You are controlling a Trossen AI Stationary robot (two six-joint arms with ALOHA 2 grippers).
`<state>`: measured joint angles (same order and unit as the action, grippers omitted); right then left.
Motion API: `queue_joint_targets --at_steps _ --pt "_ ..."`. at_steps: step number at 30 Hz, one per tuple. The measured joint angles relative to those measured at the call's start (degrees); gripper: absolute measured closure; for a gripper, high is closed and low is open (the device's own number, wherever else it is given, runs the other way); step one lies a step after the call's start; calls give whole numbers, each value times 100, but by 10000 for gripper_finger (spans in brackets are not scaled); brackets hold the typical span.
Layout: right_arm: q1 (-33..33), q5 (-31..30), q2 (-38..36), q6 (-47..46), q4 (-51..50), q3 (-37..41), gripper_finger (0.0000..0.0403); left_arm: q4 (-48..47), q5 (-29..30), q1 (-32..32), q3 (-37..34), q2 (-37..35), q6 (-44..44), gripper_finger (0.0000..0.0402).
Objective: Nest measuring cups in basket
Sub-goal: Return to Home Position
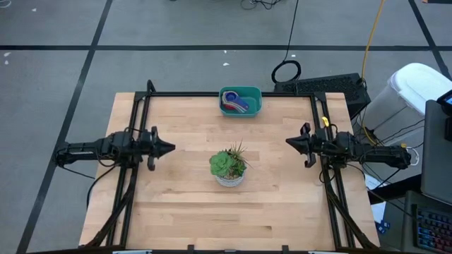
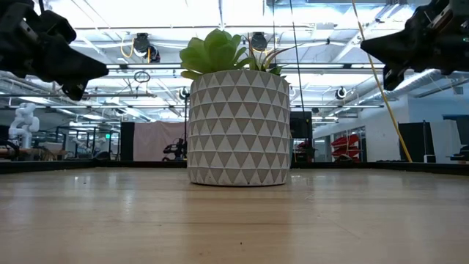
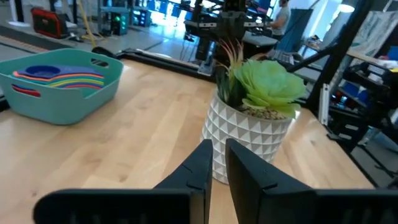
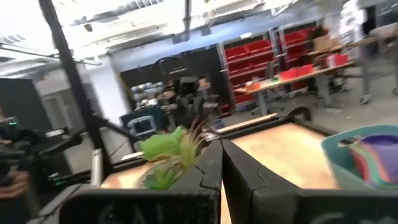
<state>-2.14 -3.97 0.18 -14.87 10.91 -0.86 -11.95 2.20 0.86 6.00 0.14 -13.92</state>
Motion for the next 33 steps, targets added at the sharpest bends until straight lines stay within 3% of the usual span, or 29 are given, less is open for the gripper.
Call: queue_joint_targets --at_steps 4,18,33 --pt "0 413 1 -82 -148 0 403 -72 -91 0 0 0 48 354" --pt "1 702 1 958 -616 0 403 -99 -95 0 0 0 381 353" --pt "1 1022 1 1396 -651 0 403 317 -118 0 0 0 1484 353"
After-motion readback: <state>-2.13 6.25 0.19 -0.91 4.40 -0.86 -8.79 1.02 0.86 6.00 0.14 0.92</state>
